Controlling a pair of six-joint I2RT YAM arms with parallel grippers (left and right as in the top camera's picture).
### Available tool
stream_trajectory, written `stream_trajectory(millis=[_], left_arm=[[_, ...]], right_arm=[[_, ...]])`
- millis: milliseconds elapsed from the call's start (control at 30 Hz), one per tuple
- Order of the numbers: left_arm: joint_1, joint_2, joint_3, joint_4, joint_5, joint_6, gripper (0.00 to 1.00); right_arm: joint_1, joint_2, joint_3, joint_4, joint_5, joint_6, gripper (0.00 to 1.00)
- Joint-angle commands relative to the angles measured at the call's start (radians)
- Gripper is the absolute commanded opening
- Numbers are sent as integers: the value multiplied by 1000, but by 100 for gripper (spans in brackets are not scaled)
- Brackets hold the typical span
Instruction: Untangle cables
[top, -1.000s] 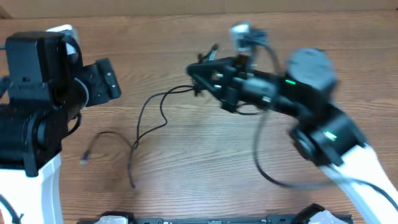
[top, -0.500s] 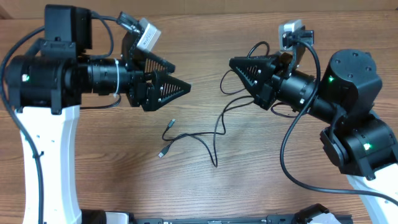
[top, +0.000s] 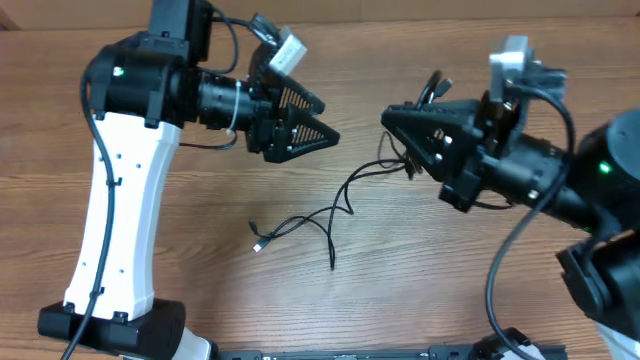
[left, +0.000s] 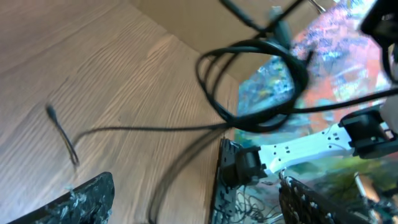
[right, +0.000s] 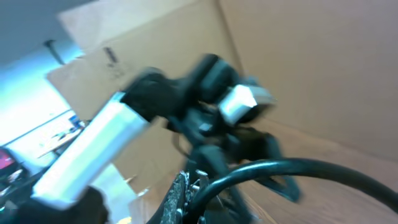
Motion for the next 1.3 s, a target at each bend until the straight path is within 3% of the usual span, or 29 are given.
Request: stream_trajectory(millis=[0, 267, 300, 400, 533, 800, 833, 867, 900, 933, 1000, 1267], left_arm=[[-45, 18, 9, 40, 32, 45, 84], [-146, 21, 8, 238, 6, 45, 75], [-154, 21, 6, 261, -6, 45, 85], [-176, 24, 4, 307, -32, 45, 94], [-200, 32, 4, 326, -37, 45, 88], [-249, 62, 3, 357, -66, 42, 86], [-257, 69, 3, 364, -66, 40, 78], [-267, 79, 3, 373, -66, 39, 59], [-275, 89, 3, 384, -66, 29, 46], [-281, 97, 3, 392, -66, 20, 39], [-290, 113, 3, 407, -66, 6, 8], [-306, 148, 3, 415, -43, -4, 4]], right_arm=[[0, -11, 36, 8, -70, 5, 4], [0, -11, 45, 9, -158, 9, 4], [0, -11, 48, 8, -165, 10, 4], [0, -11, 55, 9, -177, 29, 4], [0, -11, 61, 14, -200, 31, 4], [1, -12, 61, 28, -240, 54, 4], [1, -12, 61, 28, -243, 54, 4], [1, -12, 61, 27, -243, 55, 4], [1, -12, 61, 28, -243, 55, 4], [1, -12, 61, 28, -243, 54, 4], [1, -12, 61, 27, -243, 55, 4], [1, -12, 61, 22, -243, 54, 4]])
